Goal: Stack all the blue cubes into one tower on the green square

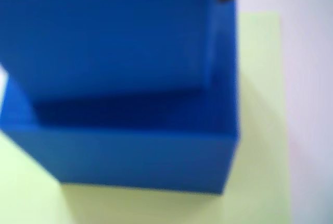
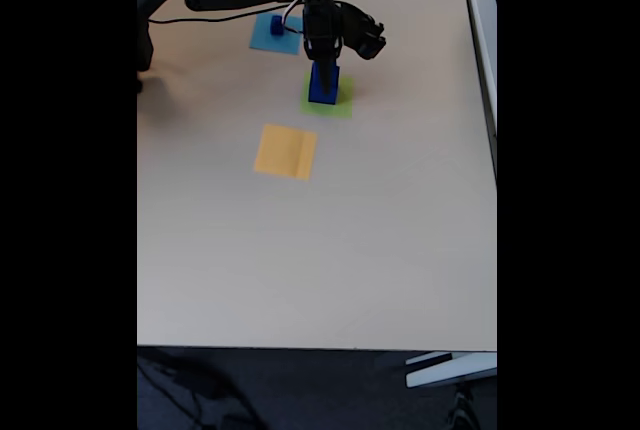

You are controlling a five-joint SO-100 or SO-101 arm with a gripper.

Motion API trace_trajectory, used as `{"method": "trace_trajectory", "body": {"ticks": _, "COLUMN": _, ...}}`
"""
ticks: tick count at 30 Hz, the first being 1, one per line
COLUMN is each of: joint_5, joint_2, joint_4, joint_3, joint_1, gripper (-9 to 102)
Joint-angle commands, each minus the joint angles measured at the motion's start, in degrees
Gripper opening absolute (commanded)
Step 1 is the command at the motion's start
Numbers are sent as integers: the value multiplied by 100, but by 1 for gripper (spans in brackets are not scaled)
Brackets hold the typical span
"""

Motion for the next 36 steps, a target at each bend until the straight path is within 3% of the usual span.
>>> {"method": "trace_trajectory", "body": {"ticks": 1, "joint_5": -79, "joint_2": 123, "joint_4": 26, "joint_3": -413, "joint_1": -62, "gripper": 35}}
{"method": "trace_trajectory", "body": {"ticks": 20, "joint_5": -853, "joint_2": 1547, "joint_4": 211, "joint_3": -1213, "joint_1": -615, "gripper": 41}}
{"method": "trace_trajectory", "body": {"ticks": 27, "joint_5": 677, "joint_2": 3366, "joint_4": 562, "joint_3": 492, "joint_1": -1415, "gripper": 41}}
{"method": "trace_trajectory", "body": {"ticks": 36, "joint_5": 3243, "joint_2": 3551, "joint_4": 694, "joint_3": 1731, "joint_1": -2575, "gripper": 39}}
